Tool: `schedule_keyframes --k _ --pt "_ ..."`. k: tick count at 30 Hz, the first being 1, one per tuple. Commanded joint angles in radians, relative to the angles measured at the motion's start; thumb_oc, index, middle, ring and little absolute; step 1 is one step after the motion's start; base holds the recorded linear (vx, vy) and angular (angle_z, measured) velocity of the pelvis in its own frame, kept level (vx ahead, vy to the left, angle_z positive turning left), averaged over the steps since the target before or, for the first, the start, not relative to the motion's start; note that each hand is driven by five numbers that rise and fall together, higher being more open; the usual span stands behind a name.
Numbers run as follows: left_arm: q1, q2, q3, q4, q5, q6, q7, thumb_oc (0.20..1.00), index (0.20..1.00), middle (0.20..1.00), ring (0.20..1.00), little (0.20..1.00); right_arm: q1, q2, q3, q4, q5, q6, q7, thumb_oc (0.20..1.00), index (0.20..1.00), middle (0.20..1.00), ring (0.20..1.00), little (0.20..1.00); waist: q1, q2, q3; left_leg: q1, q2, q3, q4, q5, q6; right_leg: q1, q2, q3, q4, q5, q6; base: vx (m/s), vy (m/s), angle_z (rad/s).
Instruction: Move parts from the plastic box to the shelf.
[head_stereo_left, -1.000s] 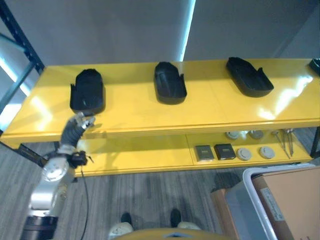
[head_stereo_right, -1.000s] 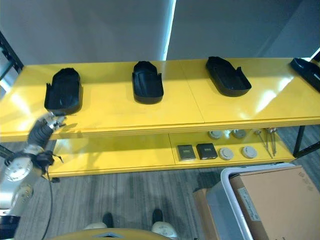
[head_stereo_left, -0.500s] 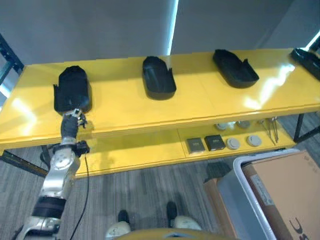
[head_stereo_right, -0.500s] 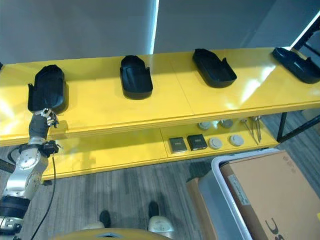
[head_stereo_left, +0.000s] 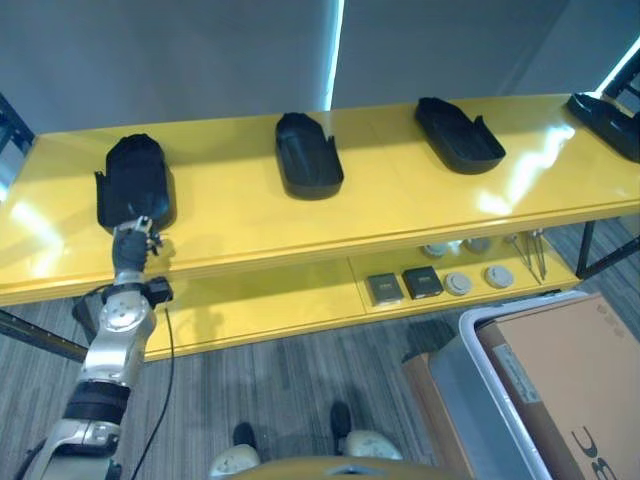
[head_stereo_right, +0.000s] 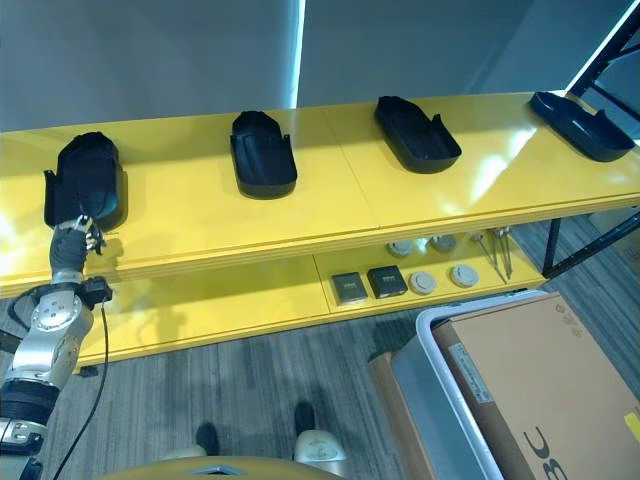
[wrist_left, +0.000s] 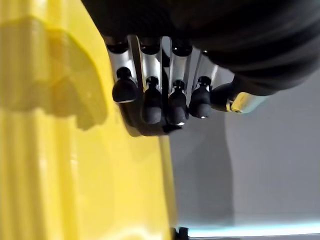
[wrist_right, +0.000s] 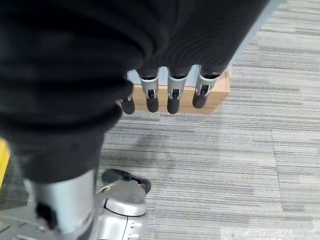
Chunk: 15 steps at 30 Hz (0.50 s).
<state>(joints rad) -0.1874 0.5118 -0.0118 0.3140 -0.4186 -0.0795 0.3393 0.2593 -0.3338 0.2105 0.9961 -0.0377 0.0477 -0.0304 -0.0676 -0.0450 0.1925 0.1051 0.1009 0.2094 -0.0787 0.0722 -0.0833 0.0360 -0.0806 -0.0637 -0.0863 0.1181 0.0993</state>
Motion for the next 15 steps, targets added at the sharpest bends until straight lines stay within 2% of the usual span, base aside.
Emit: schedule_keyframes --k 1,2,8,15 --pt "-0.109 0.064 0.004 0.066 0.049 -0.062 0.055 0.200 0.200 0.200 0.200 0.200 -0.026 -0.049 0.052 0.011 -0.007 0.007 0.005 1.000 1.000 1.000 1.000 1.000 -0.013 -0.005 0.004 -0.091 0.026 -0.035 0.120 -0.053 0.039 -0.018 -0.044 0.005 0.095 -0.058 0.066 0.00 0.000 0.00" --pt "-0.137 0.080 0.006 0.131 0.047 -0.077 0.061 0.200 0.200 0.200 0.200 0.200 -0.033 -0.055 0.060 0.015 -0.006 0.002 0.015 1.000 1.000 1.000 1.000 1.000 -0.018 -0.007 0.009 -0.097 0.030 -0.034 0.130 -0.054 0.040 -0.023 -0.043 0.010 0.100 -0.057 0.066 0.00 0.000 0.00" --pt "-0.212 0.135 0.010 0.232 0.040 -0.103 0.046 0.200 0.200 0.200 0.200 0.200 -0.037 -0.065 0.078 0.007 -0.006 0.001 0.031 1.000 1.000 1.000 1.000 1.000 -0.030 -0.012 0.014 -0.103 0.039 -0.029 0.139 -0.052 0.038 -0.028 -0.037 0.019 0.100 -0.052 0.063 0.00 -0.001 -0.01" --pt "-0.268 0.181 0.005 0.252 0.038 -0.101 0.030 0.200 0.200 0.200 0.200 0.200 -0.036 -0.075 0.082 0.012 -0.011 0.001 0.039 1.000 1.000 1.000 1.000 1.000 -0.035 -0.016 0.012 -0.097 0.043 -0.025 0.135 -0.048 0.037 -0.023 -0.033 0.020 0.097 -0.049 0.063 0.00 0.000 0.00"
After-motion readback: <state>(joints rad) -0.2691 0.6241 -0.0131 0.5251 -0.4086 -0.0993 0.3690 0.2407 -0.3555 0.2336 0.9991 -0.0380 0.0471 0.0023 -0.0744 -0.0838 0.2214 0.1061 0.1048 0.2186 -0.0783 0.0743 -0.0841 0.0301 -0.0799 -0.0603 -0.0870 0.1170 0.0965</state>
